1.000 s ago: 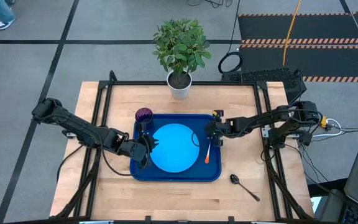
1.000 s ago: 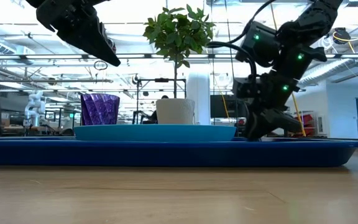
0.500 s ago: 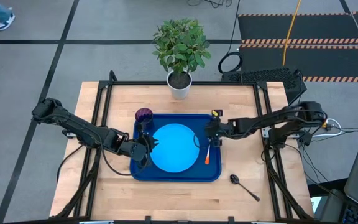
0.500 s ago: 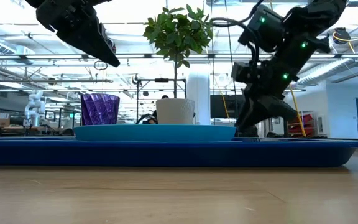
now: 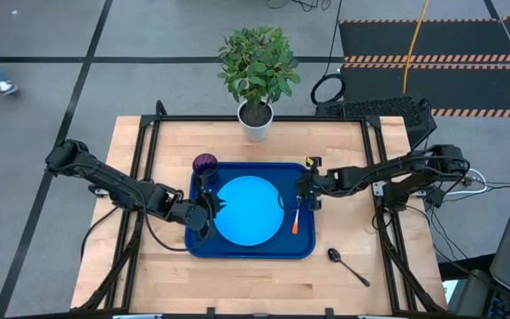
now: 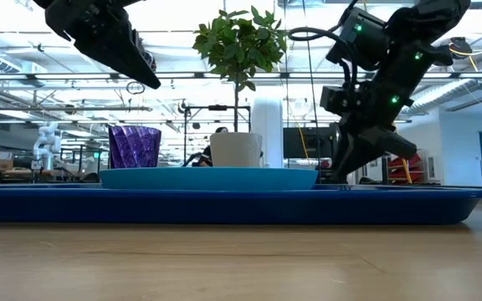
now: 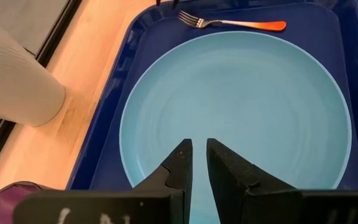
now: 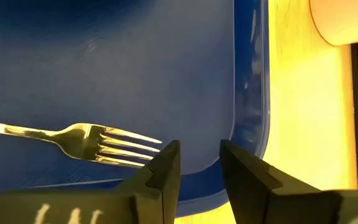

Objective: Pick and place plate/cup/fork/spoon on tray
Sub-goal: Adjust the orange fork

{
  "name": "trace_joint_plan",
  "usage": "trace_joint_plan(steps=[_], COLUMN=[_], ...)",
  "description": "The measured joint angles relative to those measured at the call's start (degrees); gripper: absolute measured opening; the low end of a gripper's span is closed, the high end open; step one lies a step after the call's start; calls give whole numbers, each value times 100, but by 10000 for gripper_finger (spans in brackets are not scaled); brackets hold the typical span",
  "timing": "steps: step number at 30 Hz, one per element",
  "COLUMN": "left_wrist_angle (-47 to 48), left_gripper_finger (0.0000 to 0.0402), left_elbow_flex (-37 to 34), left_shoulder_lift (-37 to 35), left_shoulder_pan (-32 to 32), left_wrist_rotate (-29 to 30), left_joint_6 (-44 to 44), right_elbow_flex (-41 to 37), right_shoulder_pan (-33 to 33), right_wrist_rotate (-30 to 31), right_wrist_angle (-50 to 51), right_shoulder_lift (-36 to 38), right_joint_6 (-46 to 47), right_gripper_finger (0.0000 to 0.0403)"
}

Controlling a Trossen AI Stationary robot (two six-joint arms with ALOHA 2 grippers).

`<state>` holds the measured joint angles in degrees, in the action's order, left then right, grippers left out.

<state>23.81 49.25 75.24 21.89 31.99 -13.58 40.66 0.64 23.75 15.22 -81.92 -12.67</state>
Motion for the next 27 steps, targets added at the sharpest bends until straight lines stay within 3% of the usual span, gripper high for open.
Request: trace_joint_plan(steps=[27], left_wrist_angle=[0], left_gripper_finger=[51], left_elbow_flex=[0], left_shoulder_lift=[0], left_shoulder_pan=[0], left_wrist_rotate=[2], left_joint_6=[-20], right_elbow_flex=[-310], right_shoulder_pan=[0], right_wrist_rotate=[-148], right_wrist_angle=[-426], right_shoulder_lift=[1], right_joint_6=[-7], right_gripper_finger=[105])
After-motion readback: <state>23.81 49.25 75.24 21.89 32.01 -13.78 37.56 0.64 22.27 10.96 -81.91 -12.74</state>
